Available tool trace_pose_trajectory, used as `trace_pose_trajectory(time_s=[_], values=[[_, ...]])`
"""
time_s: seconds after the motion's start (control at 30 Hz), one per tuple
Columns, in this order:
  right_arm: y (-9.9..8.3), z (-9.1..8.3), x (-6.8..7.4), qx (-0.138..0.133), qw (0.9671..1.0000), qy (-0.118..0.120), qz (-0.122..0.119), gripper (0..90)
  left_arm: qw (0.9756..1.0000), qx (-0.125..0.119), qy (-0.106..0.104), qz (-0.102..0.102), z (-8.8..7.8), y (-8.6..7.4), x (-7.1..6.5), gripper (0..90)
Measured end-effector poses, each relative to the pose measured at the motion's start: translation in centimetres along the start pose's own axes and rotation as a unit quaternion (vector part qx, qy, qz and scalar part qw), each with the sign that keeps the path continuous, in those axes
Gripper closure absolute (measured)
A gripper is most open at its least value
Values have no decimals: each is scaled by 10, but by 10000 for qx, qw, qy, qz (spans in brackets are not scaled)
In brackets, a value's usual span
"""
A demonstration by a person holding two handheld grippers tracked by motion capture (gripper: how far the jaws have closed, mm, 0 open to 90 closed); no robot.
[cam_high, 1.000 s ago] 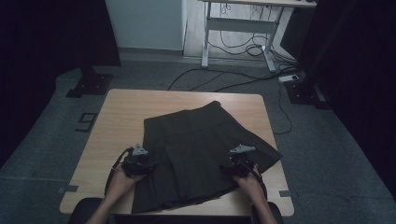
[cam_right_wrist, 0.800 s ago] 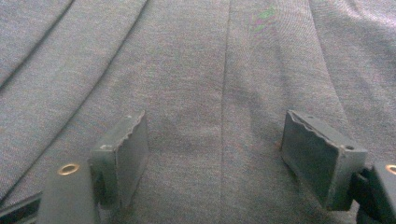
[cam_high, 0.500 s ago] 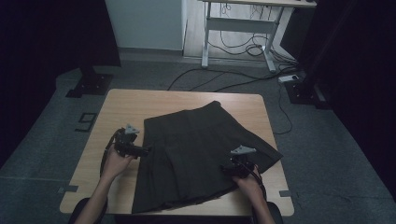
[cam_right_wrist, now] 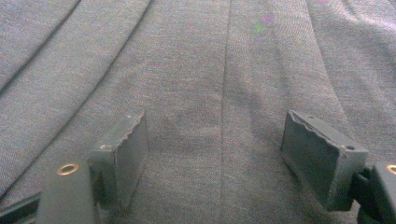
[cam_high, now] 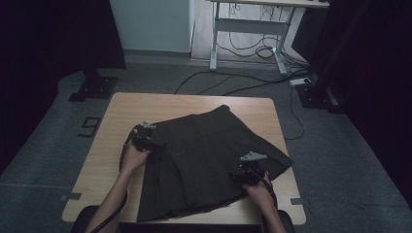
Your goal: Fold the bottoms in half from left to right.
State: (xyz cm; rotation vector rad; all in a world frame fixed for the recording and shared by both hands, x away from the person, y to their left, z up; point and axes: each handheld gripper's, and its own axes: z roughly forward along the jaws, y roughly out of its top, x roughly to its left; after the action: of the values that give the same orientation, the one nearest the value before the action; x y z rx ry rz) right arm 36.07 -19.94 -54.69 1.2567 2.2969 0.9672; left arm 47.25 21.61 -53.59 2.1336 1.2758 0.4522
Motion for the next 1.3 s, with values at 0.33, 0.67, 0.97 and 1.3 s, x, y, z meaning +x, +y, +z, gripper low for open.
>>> trace_pose_trajectory(time_s=[0.33,0.67,0.97,1.3], values=[[-1,0,0,-38,10000,13,-6,224,9988,-105,284,-380,17,3,22,0],[-1,1,0,-41,10000,81,-14,186,9983,-90,362,-438,18,3,20,0],[8,-5,11,236,9993,272,-122,59,9977,-105,431,-516,17,2,18,0],[36,-17,64,-74,9907,1129,-755,59,9977,-110,433,-519,17,2,18,0]])
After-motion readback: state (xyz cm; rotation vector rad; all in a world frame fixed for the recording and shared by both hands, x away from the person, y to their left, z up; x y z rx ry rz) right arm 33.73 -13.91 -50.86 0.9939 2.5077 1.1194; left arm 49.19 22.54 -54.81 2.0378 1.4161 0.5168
